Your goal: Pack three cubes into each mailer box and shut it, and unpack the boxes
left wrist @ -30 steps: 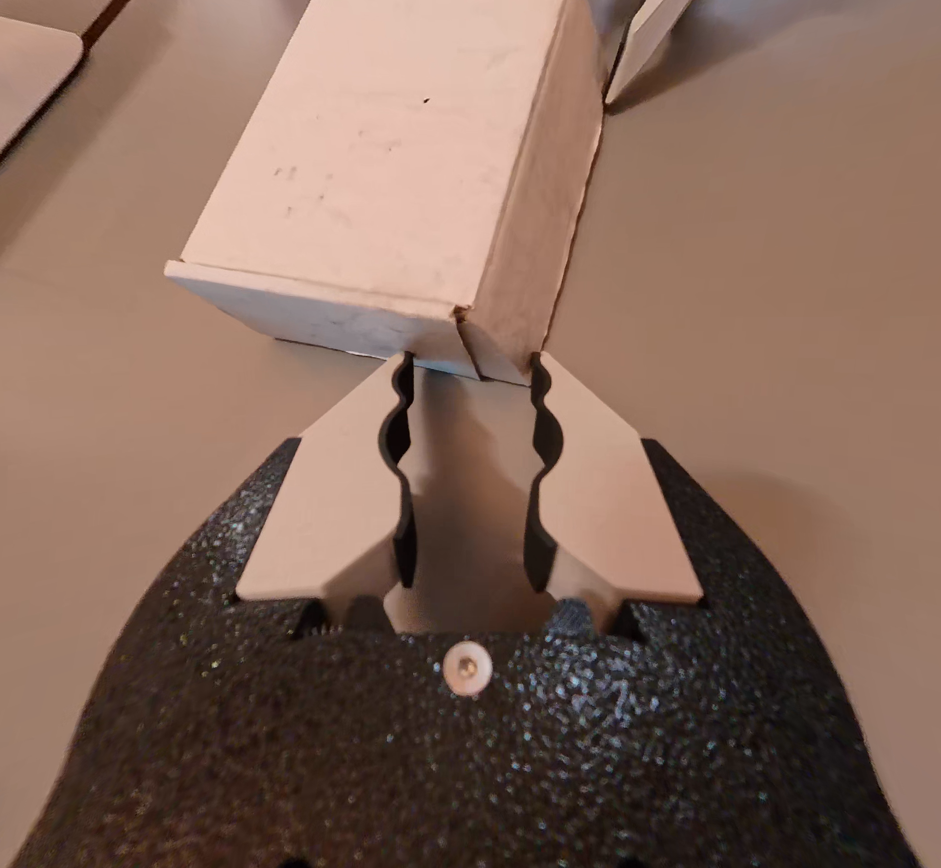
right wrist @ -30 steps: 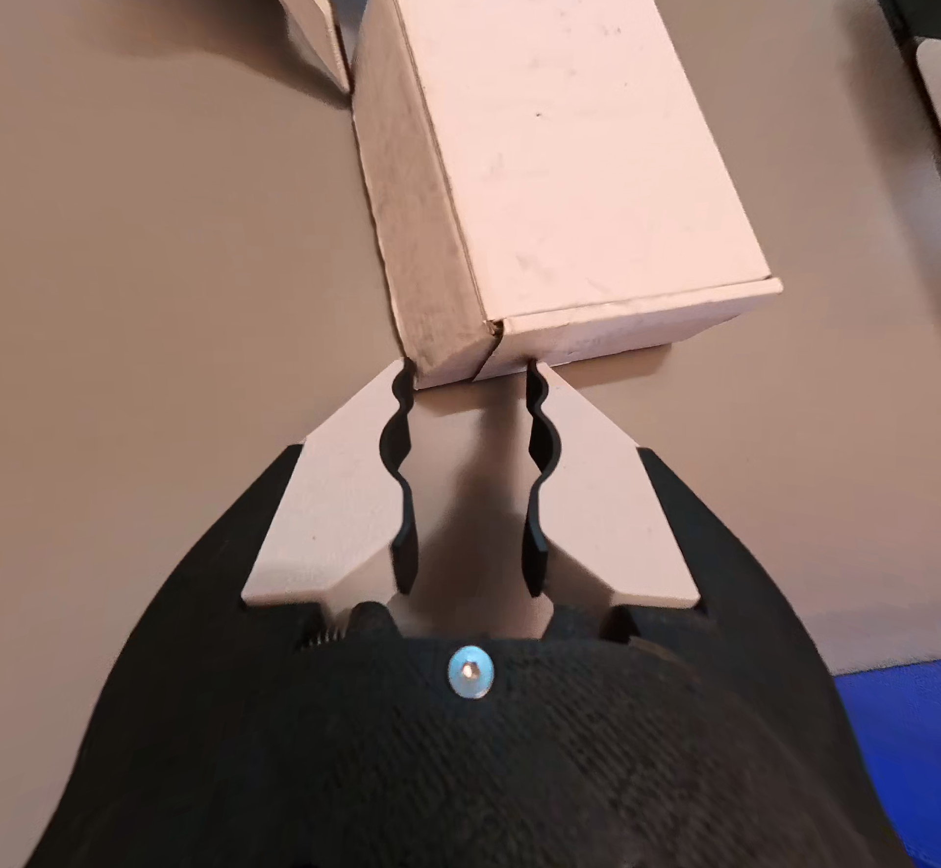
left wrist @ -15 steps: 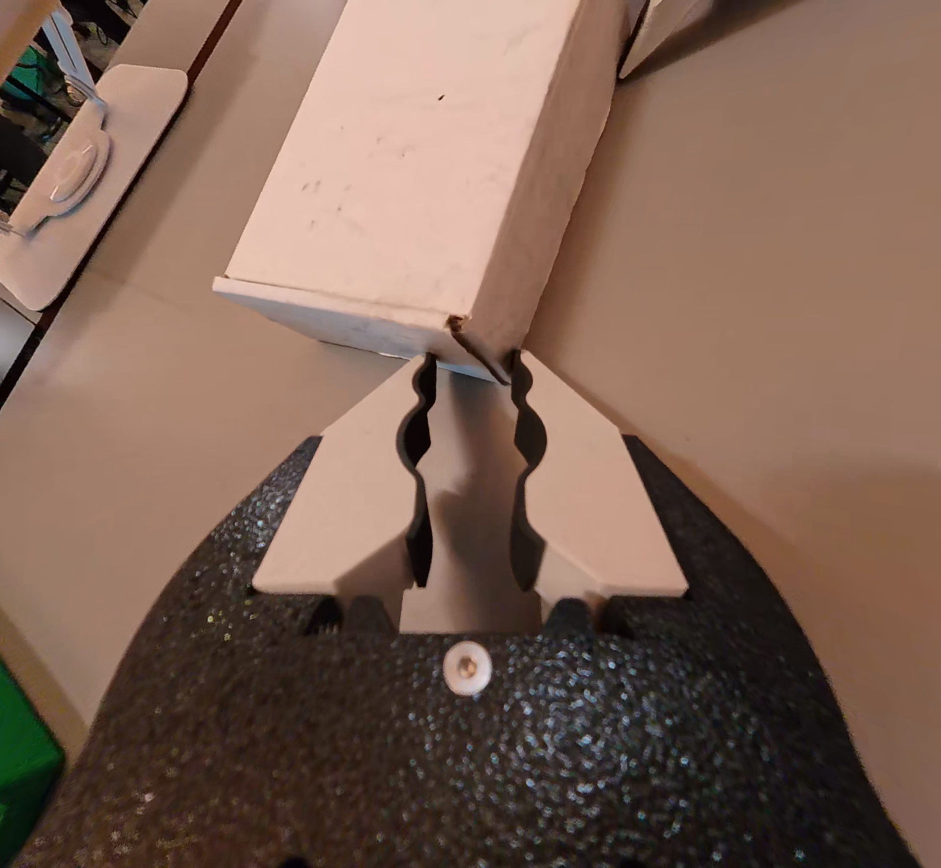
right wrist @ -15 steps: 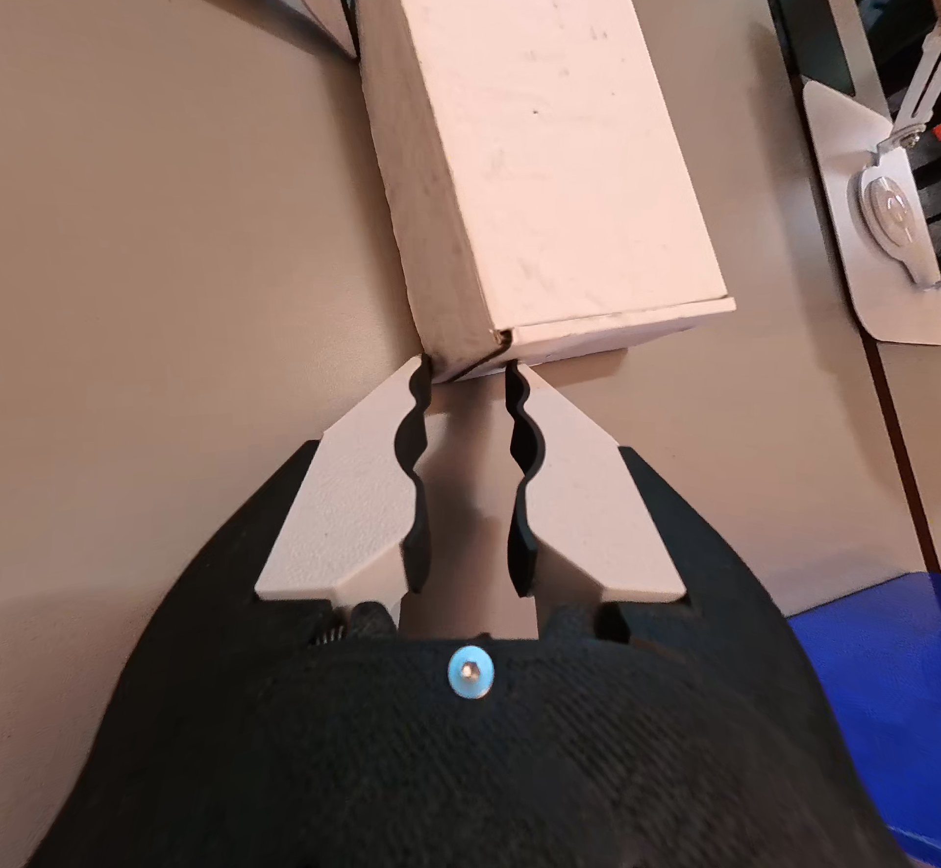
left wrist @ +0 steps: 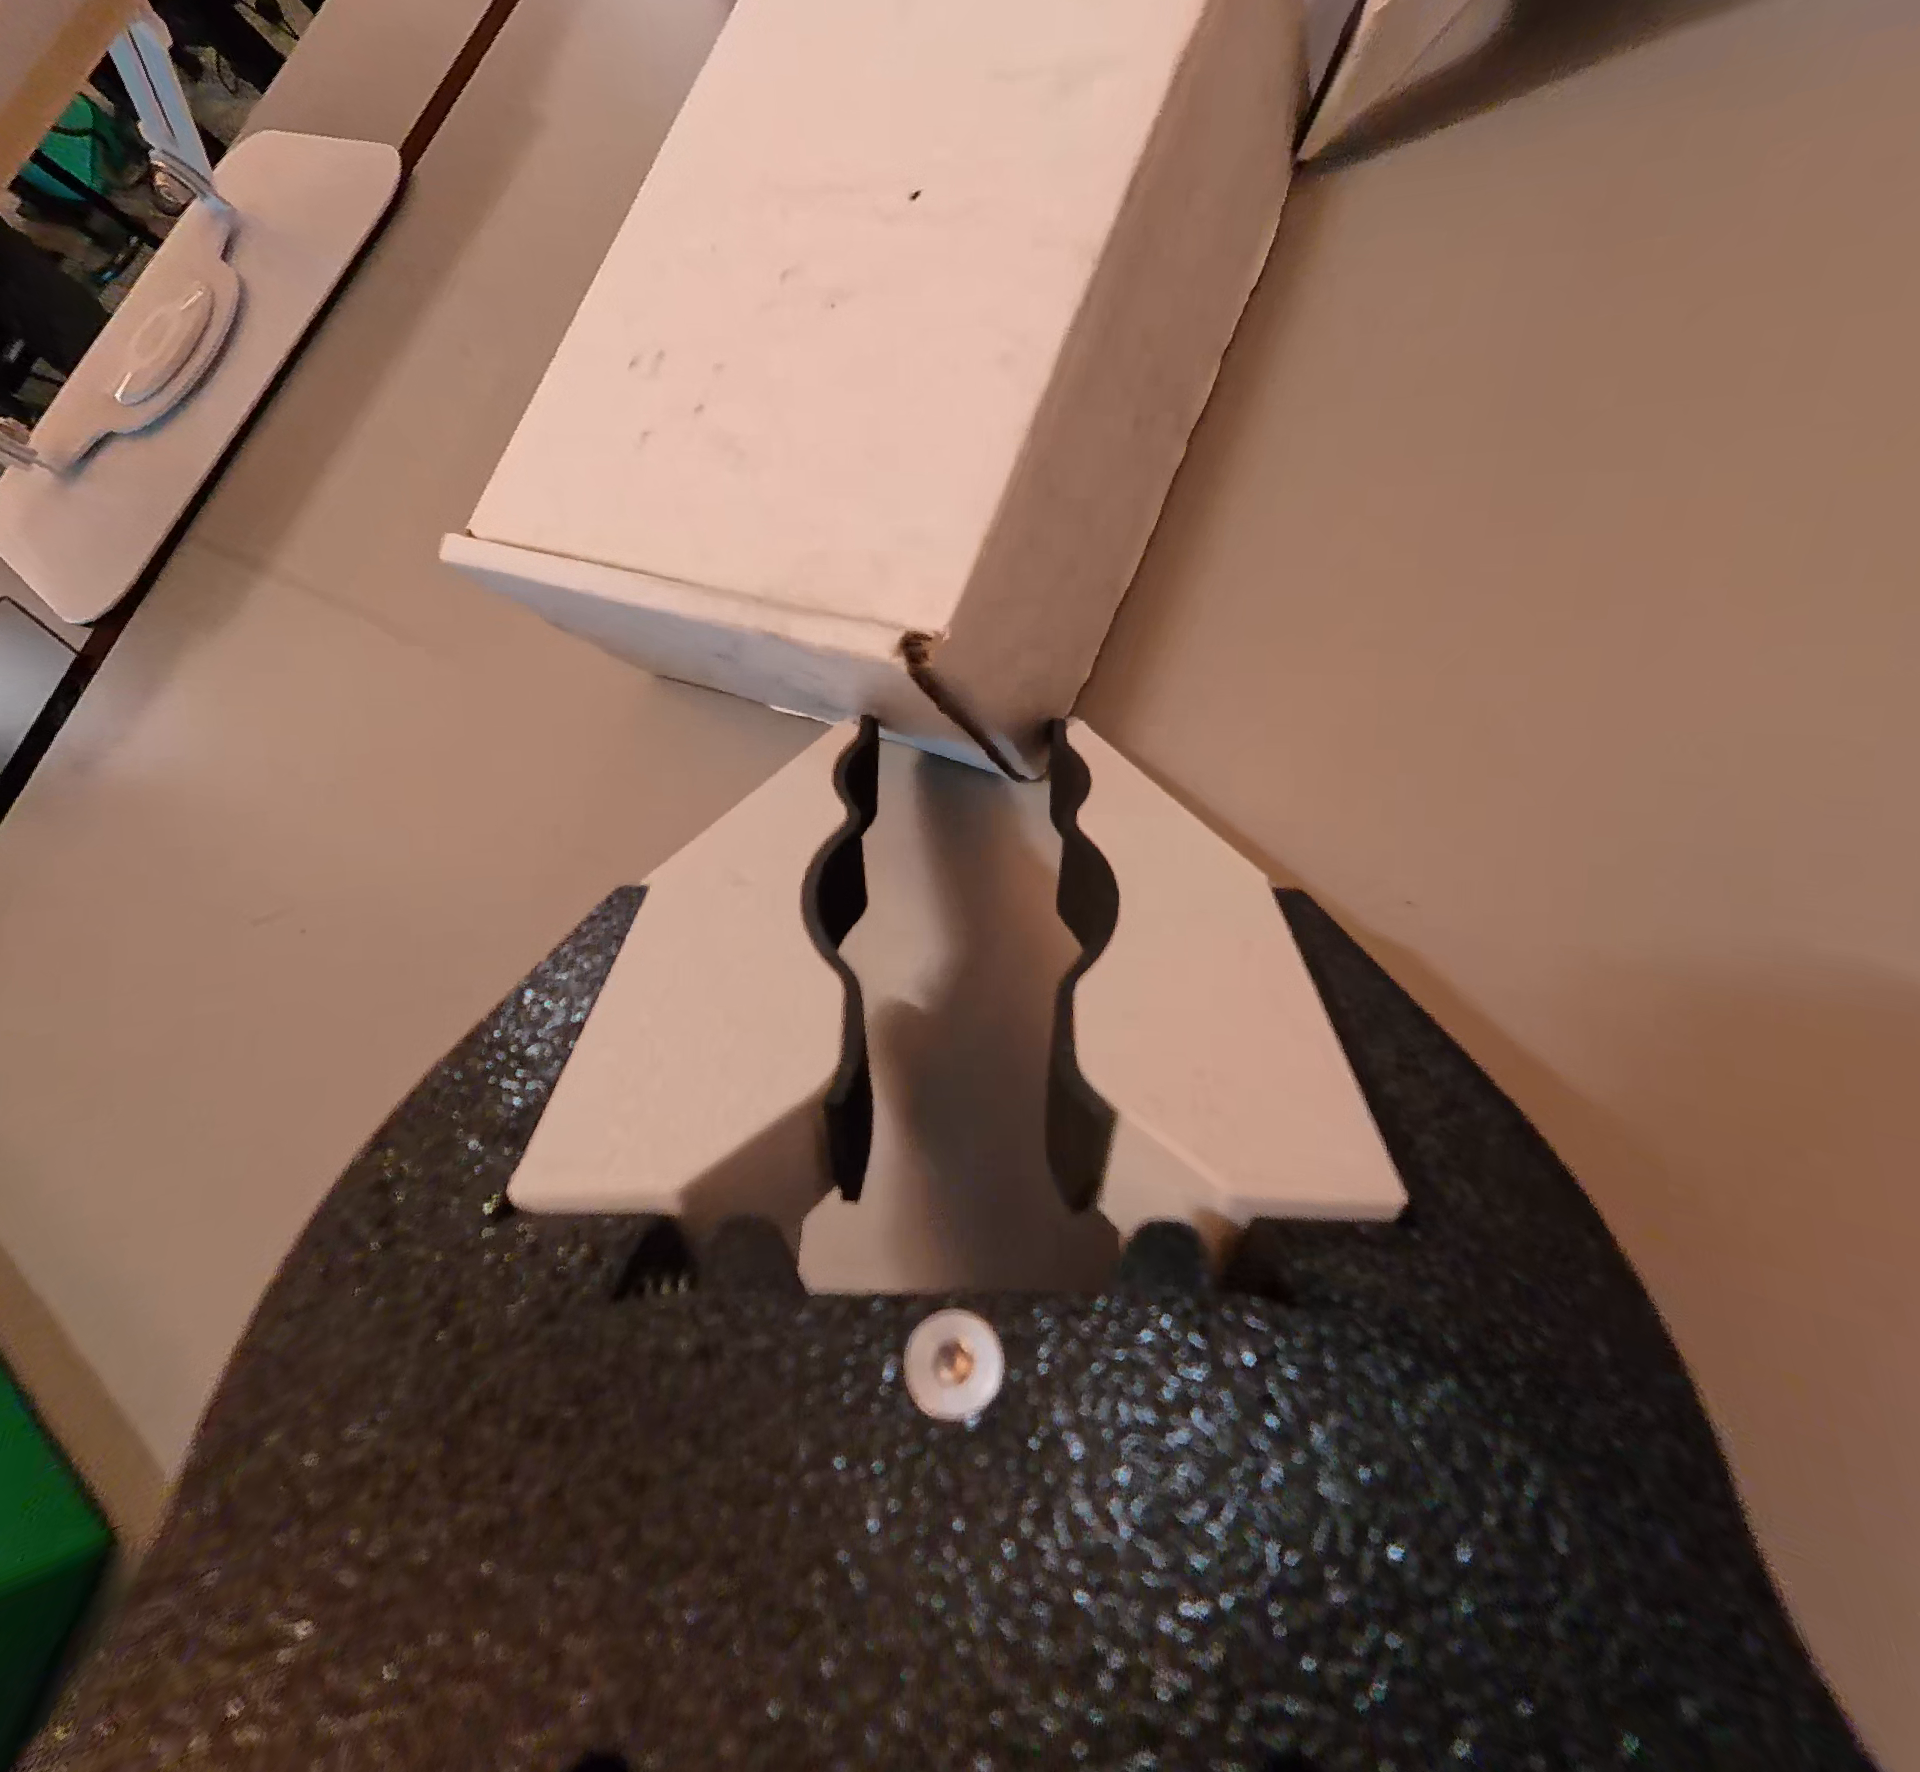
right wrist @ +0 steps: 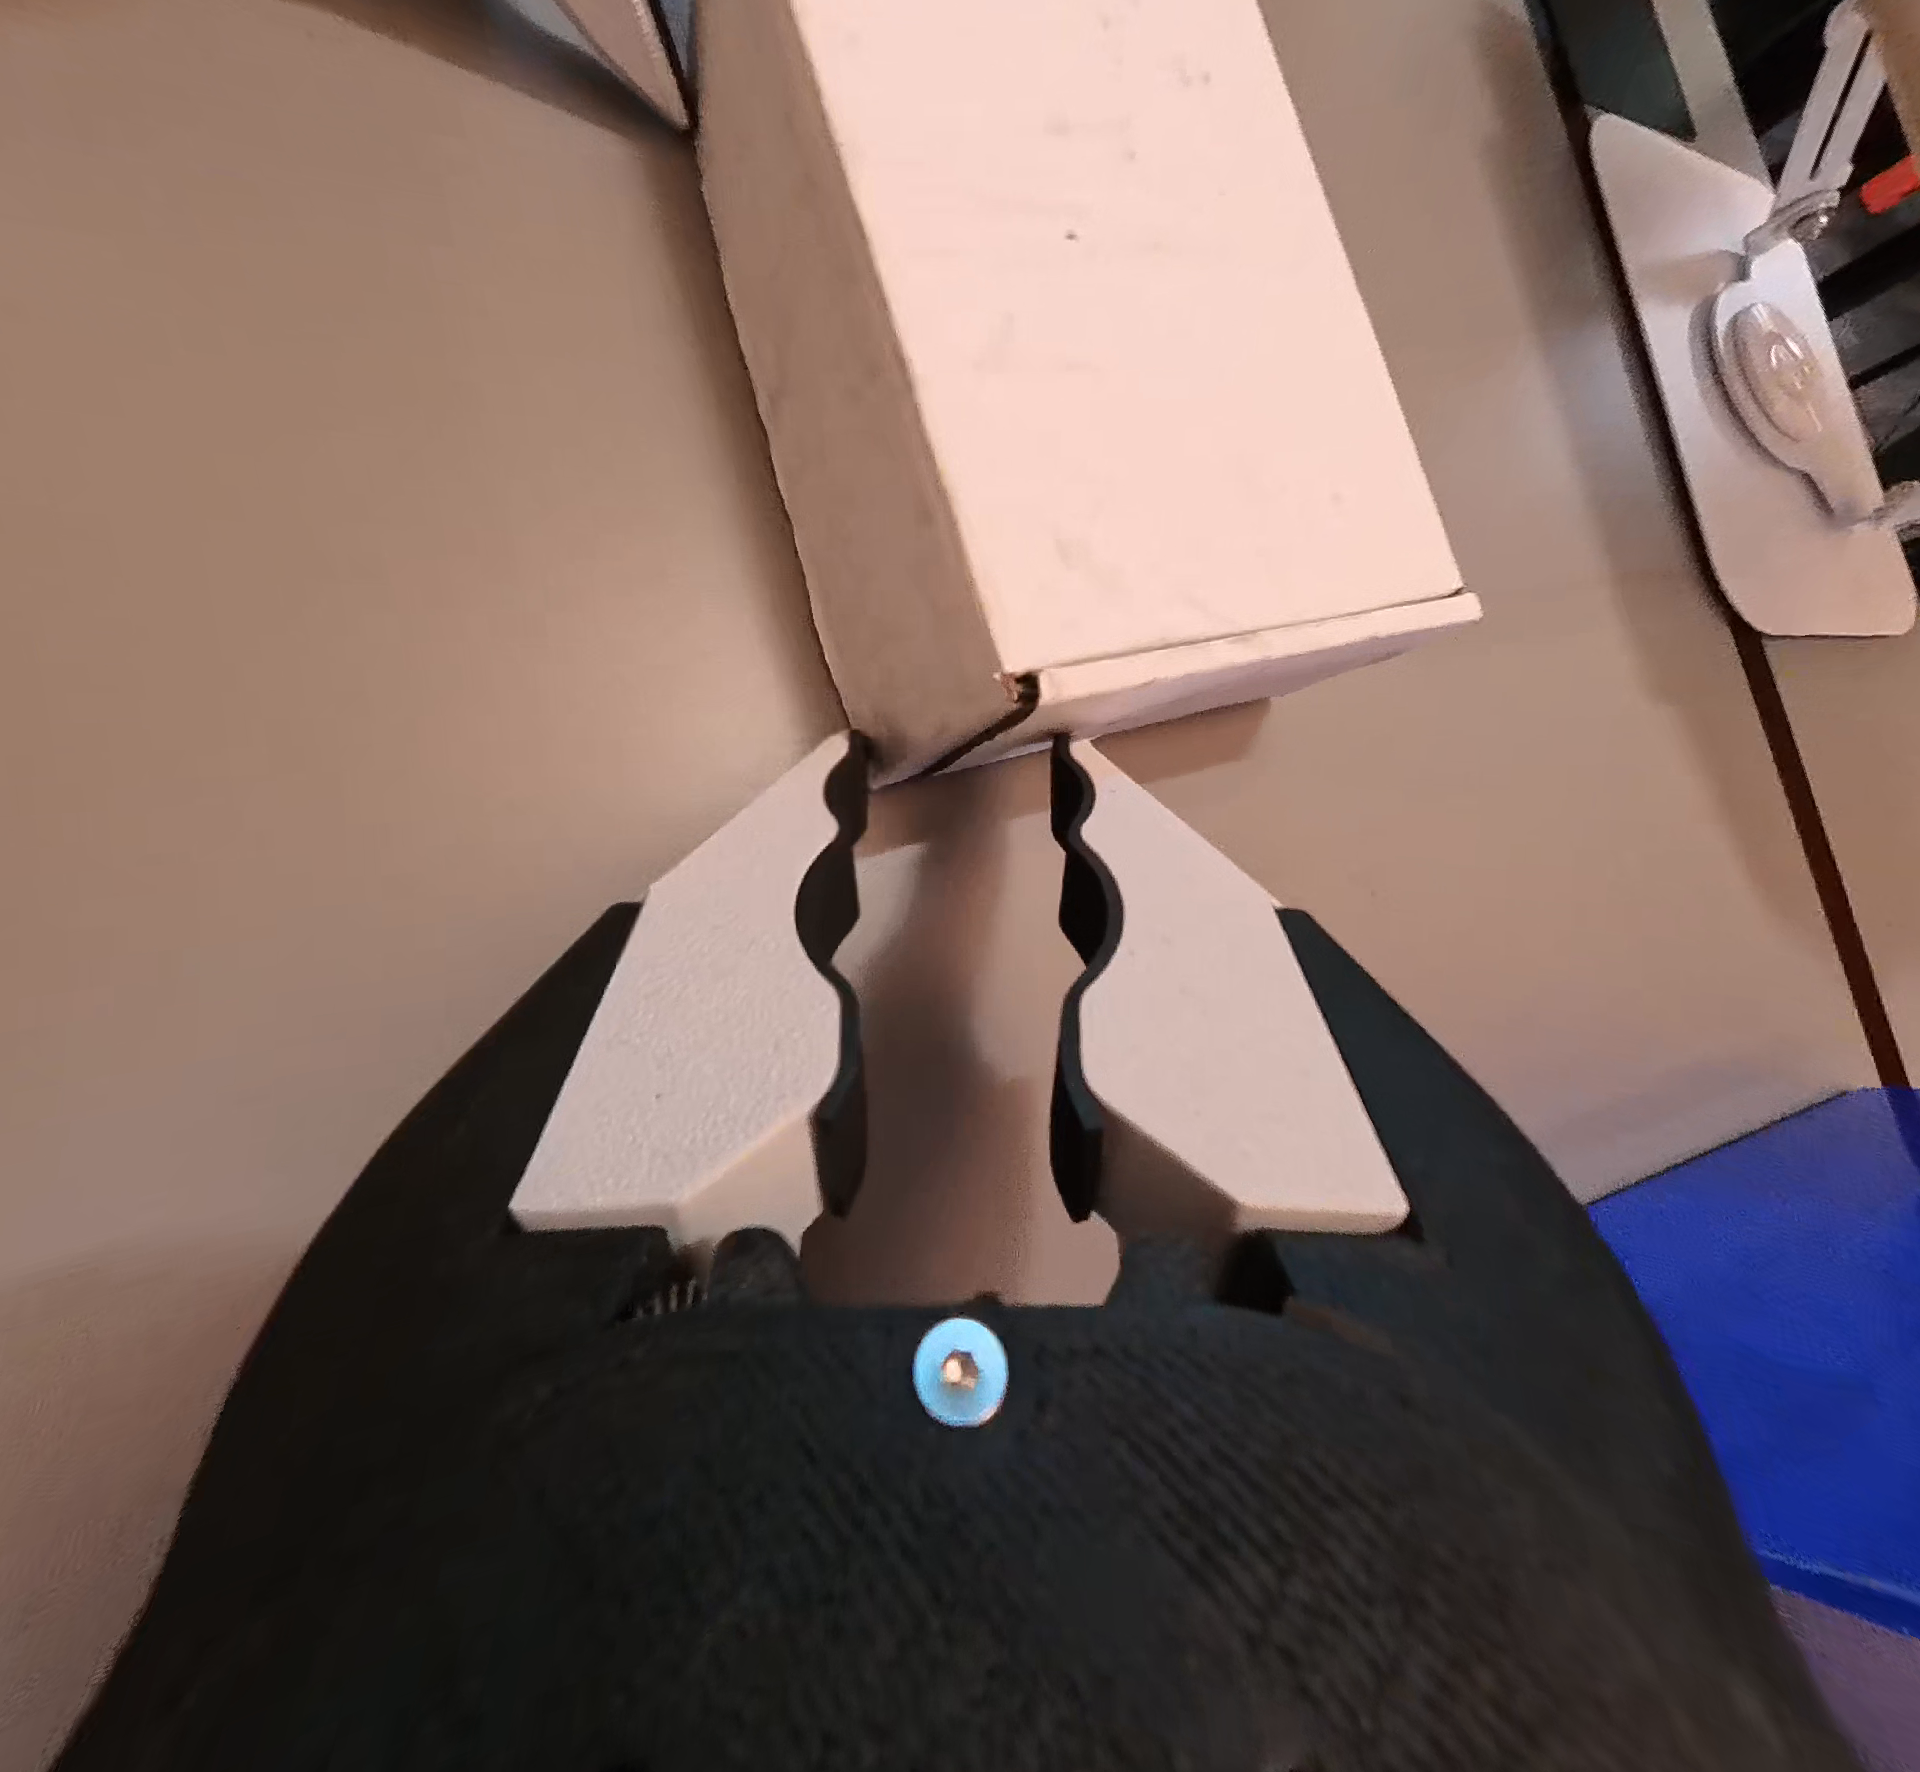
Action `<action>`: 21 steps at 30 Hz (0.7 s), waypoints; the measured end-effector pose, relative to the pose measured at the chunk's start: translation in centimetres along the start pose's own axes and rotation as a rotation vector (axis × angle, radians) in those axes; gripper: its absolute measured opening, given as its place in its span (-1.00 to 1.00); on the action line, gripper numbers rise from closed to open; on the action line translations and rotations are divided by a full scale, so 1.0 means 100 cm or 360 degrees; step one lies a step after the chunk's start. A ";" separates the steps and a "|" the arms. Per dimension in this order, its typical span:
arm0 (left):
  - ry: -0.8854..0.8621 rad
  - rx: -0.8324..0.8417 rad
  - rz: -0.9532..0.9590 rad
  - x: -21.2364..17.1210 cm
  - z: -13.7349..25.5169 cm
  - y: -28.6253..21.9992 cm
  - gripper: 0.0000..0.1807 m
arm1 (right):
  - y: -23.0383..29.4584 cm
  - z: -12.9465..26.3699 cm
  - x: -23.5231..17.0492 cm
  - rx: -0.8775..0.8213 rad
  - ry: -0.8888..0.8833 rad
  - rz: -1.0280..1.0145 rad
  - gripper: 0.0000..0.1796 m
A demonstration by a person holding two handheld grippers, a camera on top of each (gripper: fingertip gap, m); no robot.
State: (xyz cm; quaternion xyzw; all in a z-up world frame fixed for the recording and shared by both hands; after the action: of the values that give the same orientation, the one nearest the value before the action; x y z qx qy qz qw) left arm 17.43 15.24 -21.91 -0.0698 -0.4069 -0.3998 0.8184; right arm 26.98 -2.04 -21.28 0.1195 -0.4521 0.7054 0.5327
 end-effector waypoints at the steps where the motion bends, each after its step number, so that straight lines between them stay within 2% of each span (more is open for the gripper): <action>1: 0.0001 -0.0003 0.0001 0.000 0.000 0.000 -0.67 | 0.000 0.000 0.000 0.0016 0.0004 -0.0003 -0.64; 9: 0.0014 0.0006 0.0030 -0.003 0.000 0.006 -0.70 | 0.003 -0.002 0.002 0.0088 0.0018 0.0097 -0.74; 12: 0.0013 -0.0030 0.0049 -0.004 0.000 0.007 -0.72 | 0.004 0.000 0.001 0.0137 -0.0006 -0.0014 -0.73; 16: 0.0021 -0.0047 0.0055 -0.004 -0.001 0.007 -0.75 | 0.006 0.003 -0.001 0.0159 -0.0057 0.0141 -0.73; 21: 0.0021 -0.0040 0.0065 -0.004 -0.001 0.008 -0.74 | 0.004 0.000 0.000 0.0159 0.0005 0.0077 -0.73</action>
State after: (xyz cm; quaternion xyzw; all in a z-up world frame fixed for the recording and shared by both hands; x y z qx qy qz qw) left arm 17.90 15.96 -22.13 -0.0858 -0.3948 -0.3885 0.8281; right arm 26.59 -2.07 -21.45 0.1338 -0.4182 0.7400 0.5095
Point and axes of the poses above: each gripper's, where its closed fingertips meet, z back along the fingers, x out of its top, y = z × x across the jaws, the point moved 5 cm from there along z, back along the fingers, and after that the axes turned 12 degrees about -x, right-handed, at the moved point
